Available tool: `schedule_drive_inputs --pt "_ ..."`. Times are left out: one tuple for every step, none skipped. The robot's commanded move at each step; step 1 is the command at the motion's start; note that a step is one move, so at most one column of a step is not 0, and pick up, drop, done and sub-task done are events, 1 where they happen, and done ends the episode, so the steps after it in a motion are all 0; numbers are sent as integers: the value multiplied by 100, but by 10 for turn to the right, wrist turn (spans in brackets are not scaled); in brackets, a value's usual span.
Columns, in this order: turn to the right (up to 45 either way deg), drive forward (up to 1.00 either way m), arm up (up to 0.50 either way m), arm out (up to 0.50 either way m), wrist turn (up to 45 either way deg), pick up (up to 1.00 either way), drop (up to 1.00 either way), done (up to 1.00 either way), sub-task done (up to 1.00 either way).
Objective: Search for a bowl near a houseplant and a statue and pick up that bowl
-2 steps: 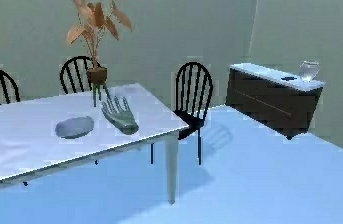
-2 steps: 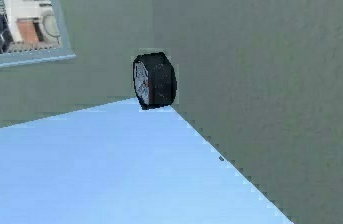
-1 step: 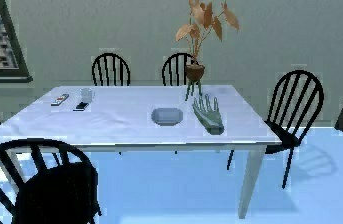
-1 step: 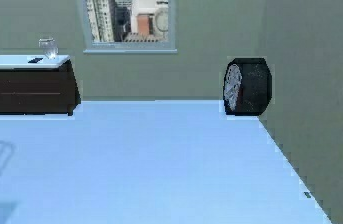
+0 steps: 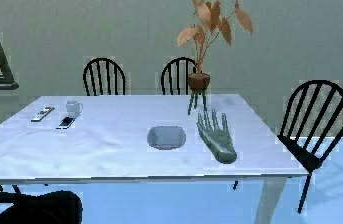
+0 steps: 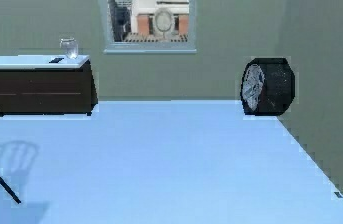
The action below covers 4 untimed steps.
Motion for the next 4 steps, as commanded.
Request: schedule_drive_inputs --pt "180 0 0 0 0 0 0 0 0" --pt "0 15 0 0 0 0 0 0 0" --pt "-450 0 0 0 0 0 0 0 0" --pt "-450 0 0 0 0 0 0 0 0"
